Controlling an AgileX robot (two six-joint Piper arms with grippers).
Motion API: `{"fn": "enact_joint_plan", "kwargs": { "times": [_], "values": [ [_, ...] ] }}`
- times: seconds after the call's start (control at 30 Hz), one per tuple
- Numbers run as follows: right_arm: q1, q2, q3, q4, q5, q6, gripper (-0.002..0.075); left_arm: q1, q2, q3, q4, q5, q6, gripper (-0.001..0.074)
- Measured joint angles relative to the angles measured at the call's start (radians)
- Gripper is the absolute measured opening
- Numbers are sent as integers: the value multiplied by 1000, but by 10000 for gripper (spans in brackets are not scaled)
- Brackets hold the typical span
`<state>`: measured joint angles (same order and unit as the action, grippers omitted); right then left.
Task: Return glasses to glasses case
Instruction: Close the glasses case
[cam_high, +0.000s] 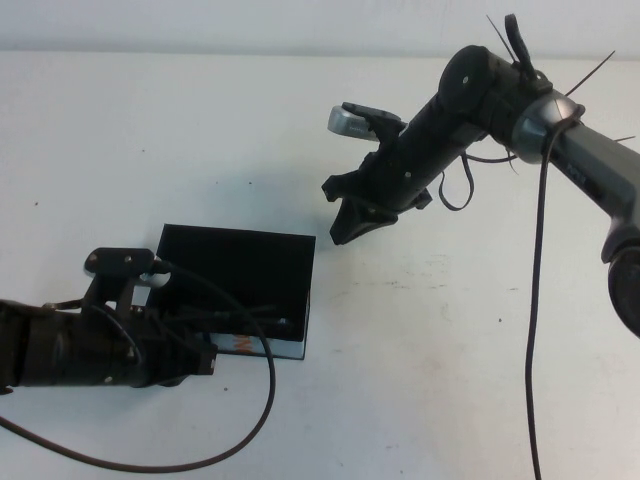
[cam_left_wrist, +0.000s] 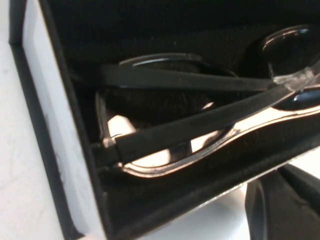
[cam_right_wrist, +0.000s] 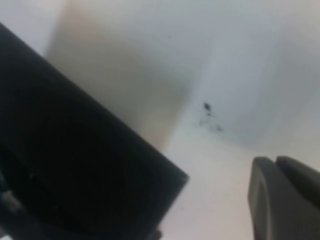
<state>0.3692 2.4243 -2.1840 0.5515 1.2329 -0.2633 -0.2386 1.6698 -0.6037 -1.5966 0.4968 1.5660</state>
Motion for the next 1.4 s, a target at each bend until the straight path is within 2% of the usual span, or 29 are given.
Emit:
{"fn": "enact_joint_plan", "kwargs": {
  "times": [0.23,0.7,1.07,1.4],
  "values": [
    [0,29,0,141,-8,-35,-11,0,0,0,0,0,0,-4],
    [2,45,4,255,-13,-87,-11,0,0,0,0,0,0,-4],
    [51,5,20,229,-16,-87,-11,0,0,0,0,-4,0,-4],
    [123,-163,204,153,-16,-91,-11,0,0,0,-4,-6,10,-4]
  ]
}}
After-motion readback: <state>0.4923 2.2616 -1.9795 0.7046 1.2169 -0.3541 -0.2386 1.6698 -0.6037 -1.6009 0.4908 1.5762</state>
